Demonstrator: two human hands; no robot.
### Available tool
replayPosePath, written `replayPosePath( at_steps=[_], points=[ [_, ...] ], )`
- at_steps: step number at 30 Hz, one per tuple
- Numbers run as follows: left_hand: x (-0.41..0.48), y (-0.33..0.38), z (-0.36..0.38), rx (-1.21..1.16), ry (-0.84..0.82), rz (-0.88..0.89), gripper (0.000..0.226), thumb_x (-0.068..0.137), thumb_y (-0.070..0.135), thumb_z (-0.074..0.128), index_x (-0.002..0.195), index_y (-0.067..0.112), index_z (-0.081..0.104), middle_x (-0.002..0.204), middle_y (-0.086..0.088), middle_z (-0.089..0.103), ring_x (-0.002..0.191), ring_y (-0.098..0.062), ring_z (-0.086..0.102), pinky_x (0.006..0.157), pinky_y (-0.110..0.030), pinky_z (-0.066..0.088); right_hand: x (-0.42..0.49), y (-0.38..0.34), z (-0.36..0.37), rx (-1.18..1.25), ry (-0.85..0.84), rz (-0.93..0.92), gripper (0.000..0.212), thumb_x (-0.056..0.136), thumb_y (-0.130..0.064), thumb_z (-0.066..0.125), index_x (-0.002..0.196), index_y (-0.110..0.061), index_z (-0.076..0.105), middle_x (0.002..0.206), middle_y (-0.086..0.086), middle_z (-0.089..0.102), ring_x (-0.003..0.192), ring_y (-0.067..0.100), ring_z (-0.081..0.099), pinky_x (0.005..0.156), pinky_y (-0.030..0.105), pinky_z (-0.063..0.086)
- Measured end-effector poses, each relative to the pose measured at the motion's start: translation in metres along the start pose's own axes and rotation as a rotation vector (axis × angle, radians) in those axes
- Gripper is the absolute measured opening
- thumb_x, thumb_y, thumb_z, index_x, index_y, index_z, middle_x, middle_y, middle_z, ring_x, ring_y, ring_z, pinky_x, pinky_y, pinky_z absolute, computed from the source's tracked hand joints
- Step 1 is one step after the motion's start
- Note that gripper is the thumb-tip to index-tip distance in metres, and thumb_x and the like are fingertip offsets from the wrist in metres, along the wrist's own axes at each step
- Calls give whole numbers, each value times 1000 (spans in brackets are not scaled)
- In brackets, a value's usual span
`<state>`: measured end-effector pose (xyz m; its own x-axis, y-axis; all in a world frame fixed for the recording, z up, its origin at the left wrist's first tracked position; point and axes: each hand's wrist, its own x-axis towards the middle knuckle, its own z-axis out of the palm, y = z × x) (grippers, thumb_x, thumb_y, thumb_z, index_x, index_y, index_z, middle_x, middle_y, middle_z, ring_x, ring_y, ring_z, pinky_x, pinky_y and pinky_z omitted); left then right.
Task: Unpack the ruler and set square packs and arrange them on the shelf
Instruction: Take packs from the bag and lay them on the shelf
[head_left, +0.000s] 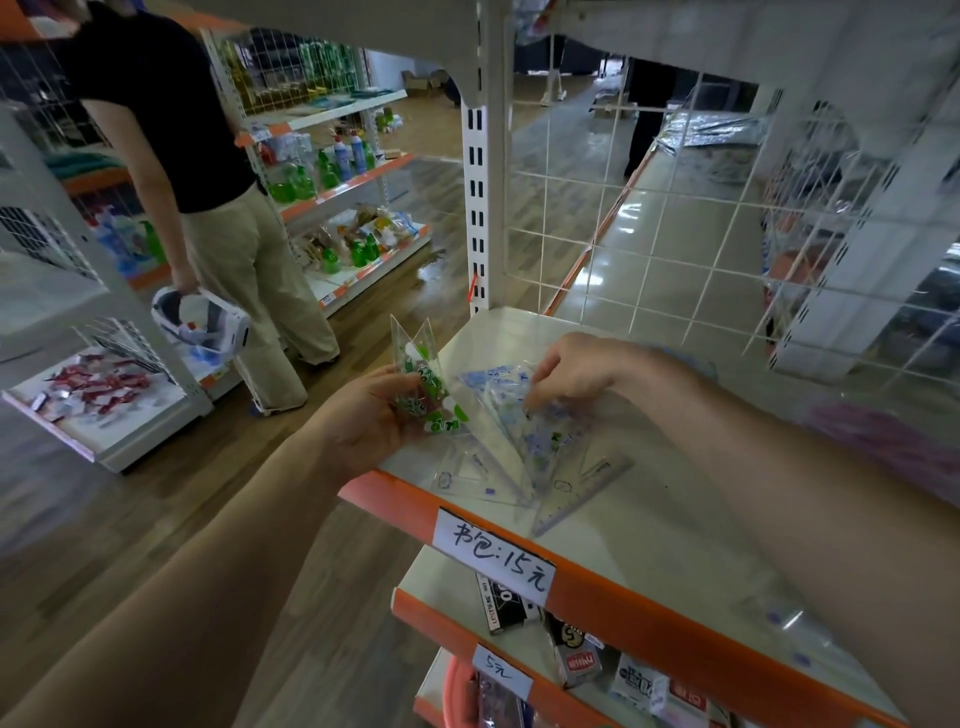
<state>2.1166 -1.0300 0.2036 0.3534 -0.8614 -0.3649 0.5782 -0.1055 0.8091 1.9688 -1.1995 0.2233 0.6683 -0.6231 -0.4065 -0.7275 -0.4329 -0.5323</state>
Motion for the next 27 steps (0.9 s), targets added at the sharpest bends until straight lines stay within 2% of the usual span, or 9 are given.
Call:
replayPosePath(
  at_steps=[4,7,10,13,18,20,23,25,27],
  points=[
    [2,-1,-1,-1,3,-21,22,95,3,42,112,3,55,103,-18,65,92,-28,64,74,-39,57,-2,6,-22,409,48,5,6,87,-10,67,91,-8,62,68,3,51,58,10,50,55,21,48],
    [7,4,0,-59,46,-124,19,93,3,45,108,0,56,99,-18,63,83,-26,67,69,-39,58,0,8,-45,456,96,36,20,89,-7,62,74,-14,52,61,1,46,54,9,44,56,22,46],
    [15,11,9,-80,9,-177,27,84,3,52,110,-3,56,98,-16,65,80,-22,68,71,-33,58,0,6,-55,466,-7,48,28,89,-8,62,66,-16,47,57,0,45,52,10,42,57,24,46],
    [19,9,30,-21,-107,-202,46,74,5,57,119,-2,53,103,-13,64,92,-20,60,80,-29,54,2,0,-49,466,-73,4,29,90,-11,63,66,-16,47,55,-1,47,51,10,44,57,24,47],
    [31,-3,43,28,-99,-193,41,92,4,48,132,1,51,117,-11,59,78,-19,66,71,-37,58,-1,-4,-38,541,-48,-79,12,92,-10,59,80,-10,57,66,2,49,57,11,50,56,23,51],
    [35,-4,37,20,-57,-191,37,92,4,47,129,1,52,116,-13,56,80,-21,64,69,-37,58,-1,4,-34,251,41,-12,10,93,-17,59,94,-7,61,75,4,55,62,13,54,55,24,51],
    [37,-4,29,28,11,-197,26,93,5,48,119,3,54,110,-13,57,83,-23,63,72,-39,56,-4,13,-24,-361,77,78,46,85,-40,68,113,-5,59,93,6,57,77,21,54,66,27,43],
    [39,-3,27,24,40,-198,24,94,6,48,118,3,53,103,-12,59,78,-22,64,72,-40,55,-7,9,-18,-427,60,90,59,81,-44,70,122,-4,54,111,9,57,89,23,52,75,28,42],
    [40,-3,27,23,53,-195,25,94,6,48,118,4,52,98,-11,60,73,-22,66,72,-40,56,-9,3,-18,-433,43,90,52,82,-39,70,118,-4,55,107,9,58,85,22,52,67,27,42]
  ],
)
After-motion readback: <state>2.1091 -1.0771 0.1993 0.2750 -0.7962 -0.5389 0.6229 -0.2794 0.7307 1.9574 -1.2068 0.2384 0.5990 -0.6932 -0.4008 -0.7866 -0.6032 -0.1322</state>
